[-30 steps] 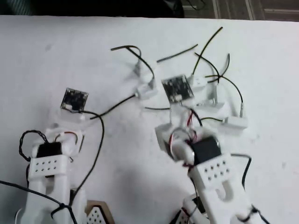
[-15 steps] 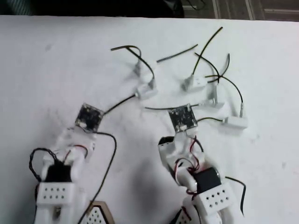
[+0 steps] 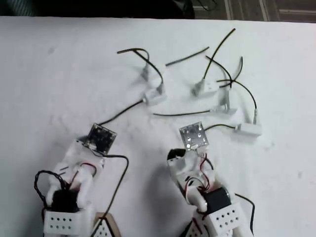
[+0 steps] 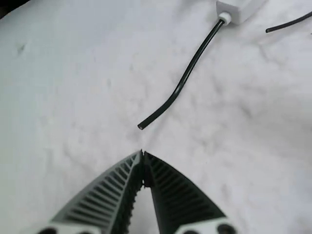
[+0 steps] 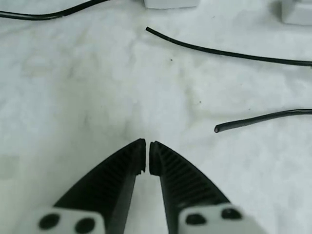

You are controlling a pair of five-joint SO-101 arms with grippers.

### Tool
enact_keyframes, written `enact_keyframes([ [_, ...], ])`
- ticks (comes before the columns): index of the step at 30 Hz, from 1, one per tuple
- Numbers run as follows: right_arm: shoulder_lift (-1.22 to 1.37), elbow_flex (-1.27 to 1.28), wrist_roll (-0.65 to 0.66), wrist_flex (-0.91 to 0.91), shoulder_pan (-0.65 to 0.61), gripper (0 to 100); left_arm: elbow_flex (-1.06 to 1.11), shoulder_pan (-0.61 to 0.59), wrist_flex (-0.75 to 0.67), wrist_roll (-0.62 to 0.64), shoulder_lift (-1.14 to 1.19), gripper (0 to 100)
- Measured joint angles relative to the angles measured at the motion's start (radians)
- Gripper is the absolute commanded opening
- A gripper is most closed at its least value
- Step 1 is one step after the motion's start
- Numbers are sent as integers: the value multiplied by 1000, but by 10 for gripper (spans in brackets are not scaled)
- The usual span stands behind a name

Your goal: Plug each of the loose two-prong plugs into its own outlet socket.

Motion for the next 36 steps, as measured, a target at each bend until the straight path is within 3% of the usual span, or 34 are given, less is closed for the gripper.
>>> enact_keyframes([
  [12,-167,6,0,265,-3,18,0,-5,213,0,0,25],
  [36,-167,6,0,316,-3,18,0,-5,221,0,0,25],
])
